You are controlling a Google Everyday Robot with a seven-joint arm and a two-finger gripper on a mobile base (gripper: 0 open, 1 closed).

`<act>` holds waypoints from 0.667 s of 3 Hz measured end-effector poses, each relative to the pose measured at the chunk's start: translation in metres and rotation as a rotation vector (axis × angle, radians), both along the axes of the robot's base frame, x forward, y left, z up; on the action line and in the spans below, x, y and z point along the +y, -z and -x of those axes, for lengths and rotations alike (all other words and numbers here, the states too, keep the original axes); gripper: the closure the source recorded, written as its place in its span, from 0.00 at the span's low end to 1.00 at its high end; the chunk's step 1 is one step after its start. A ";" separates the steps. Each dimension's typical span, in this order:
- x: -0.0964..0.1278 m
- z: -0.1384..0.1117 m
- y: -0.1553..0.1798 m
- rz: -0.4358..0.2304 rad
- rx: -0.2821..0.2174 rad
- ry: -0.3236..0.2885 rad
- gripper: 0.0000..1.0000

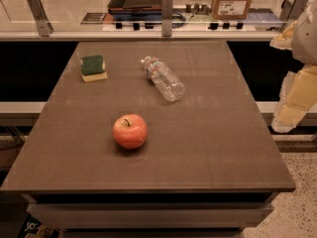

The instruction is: Place water bottle upright

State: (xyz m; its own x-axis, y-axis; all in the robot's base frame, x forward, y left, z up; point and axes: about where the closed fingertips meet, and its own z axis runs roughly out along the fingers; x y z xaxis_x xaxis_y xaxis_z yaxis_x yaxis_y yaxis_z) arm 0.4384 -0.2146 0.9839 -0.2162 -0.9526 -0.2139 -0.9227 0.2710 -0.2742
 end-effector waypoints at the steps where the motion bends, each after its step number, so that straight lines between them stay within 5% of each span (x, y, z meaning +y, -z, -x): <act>1: 0.000 0.000 0.000 0.000 0.000 0.000 0.00; 2: 0.003 -0.011 -0.006 -0.035 0.027 0.027 0.00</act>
Offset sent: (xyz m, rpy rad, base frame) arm 0.0317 0.0083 0.0136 0.0996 0.1024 -0.0806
